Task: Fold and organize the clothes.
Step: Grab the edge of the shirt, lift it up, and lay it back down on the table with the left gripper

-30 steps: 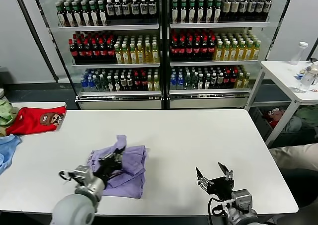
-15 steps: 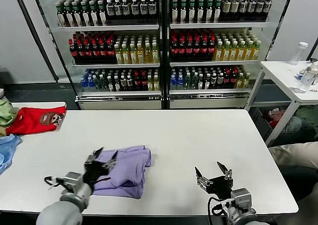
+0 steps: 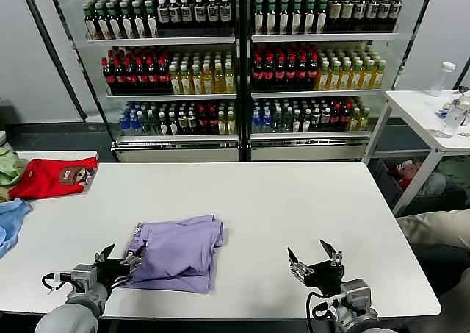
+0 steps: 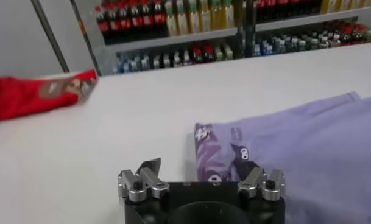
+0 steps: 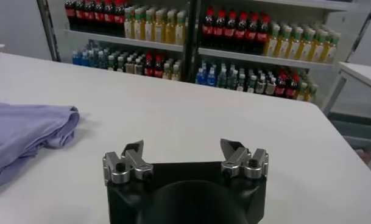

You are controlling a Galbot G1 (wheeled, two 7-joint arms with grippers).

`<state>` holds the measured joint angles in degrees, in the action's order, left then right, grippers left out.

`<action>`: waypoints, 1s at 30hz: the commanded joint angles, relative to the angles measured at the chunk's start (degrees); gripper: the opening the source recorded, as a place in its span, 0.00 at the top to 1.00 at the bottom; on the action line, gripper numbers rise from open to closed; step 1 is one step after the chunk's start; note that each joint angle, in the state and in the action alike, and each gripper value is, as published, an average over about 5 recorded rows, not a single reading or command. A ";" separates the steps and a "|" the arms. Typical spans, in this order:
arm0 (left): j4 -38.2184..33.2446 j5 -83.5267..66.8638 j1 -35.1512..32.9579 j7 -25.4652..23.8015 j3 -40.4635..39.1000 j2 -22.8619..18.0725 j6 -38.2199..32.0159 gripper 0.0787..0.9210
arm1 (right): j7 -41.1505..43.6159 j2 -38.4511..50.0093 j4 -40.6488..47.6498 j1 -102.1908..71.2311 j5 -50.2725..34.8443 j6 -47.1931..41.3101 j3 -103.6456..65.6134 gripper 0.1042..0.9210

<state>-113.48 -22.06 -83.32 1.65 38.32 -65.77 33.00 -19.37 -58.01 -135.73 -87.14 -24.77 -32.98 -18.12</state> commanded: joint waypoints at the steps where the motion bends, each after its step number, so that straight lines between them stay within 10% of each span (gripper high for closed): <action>1: 5.08 -14.39 1.47 -2.29 2.20 -0.14 0.34 0.25 | -0.02 -0.05 0.10 0.05 0.03 -0.05 -0.01 0.12; 17: -1.96 -19.64 0.60 -3.60 9.74 -0.55 0.23 0.81 | 0.01 0.01 -0.17 -0.26 0.10 -0.04 -0.36 0.12; 30: 0.01 -32.06 -4.11 -11.70 41.51 14.64 0.59 0.97 | 0.10 0.08 -0.02 0.01 0.05 0.07 -0.35 0.12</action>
<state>-114.94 -46.27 -84.57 -3.62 58.16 -61.68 33.53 -19.30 -57.83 -135.84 -87.21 -24.68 -32.98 -18.51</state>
